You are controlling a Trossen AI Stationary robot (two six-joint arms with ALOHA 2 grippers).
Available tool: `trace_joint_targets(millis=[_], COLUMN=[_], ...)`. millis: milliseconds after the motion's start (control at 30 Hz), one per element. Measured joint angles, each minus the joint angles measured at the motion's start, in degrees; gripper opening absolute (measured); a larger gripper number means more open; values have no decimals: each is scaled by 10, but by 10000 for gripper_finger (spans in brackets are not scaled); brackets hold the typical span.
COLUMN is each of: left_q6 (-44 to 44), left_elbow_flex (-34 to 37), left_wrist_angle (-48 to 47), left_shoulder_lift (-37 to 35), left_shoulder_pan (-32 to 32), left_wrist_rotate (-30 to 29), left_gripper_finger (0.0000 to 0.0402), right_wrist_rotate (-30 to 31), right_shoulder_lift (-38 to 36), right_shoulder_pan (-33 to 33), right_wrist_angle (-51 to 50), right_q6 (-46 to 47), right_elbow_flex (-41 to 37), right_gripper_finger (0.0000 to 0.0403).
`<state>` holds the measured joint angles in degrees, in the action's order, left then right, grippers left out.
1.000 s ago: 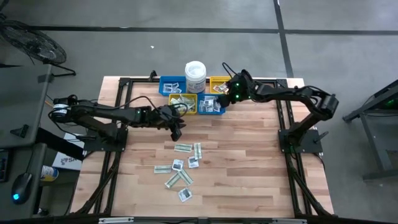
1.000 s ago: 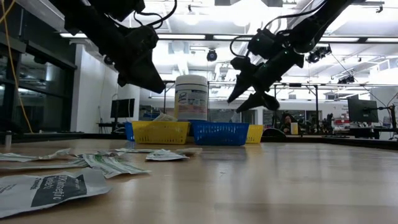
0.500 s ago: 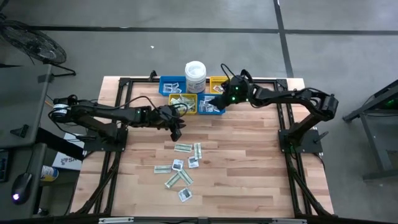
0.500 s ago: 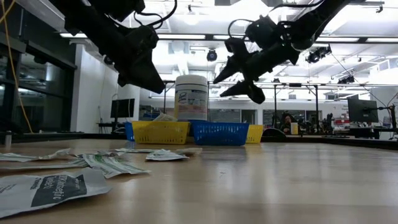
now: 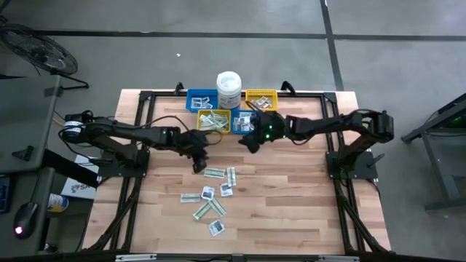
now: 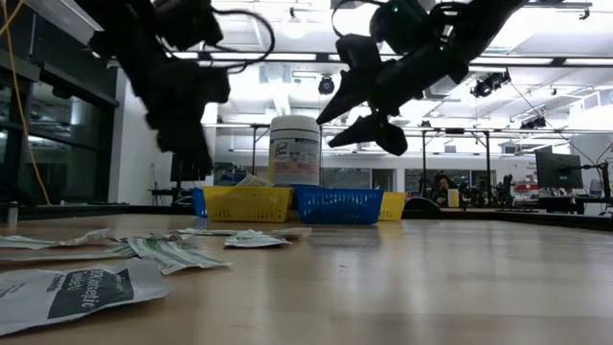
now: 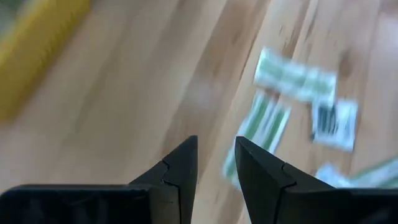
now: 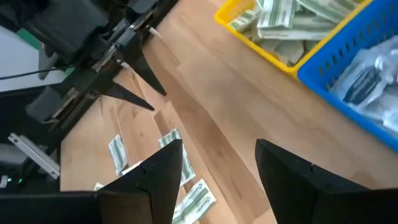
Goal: Pick & Place First Aid Supplies
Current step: Put the green bandage pad into the left yellow bin
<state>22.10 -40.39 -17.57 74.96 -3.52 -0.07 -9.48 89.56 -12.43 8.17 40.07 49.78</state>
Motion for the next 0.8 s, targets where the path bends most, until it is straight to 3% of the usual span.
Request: trace_joint_targets(millis=[100,233,333,533,800], left_q6=[27,-2,-76,-213,-234], left_elbow_flex=[0,0,0,0,-1], left_wrist_angle=[-70,-89,-78,-40,11], left_shoulder_lift=[0,0,0,9,67], left_shoulder_pan=[15,42,76,120,123], left_wrist_rotate=[4,44,39,-25,4], left_gripper_finger=[108,108,108,108,108], right_wrist_rotate=[26,58,87,163,213], right_shoulder_lift=[0,0,0,0,0], right_shoulder_pan=[29,72,104,151,188], right_wrist_angle=[-7,-13,-19,-23,-25], right_q6=[27,38,35,54,81], right_elbow_flex=[0,0,0,0,0], right_gripper_finger=[197,197,197,197,197])
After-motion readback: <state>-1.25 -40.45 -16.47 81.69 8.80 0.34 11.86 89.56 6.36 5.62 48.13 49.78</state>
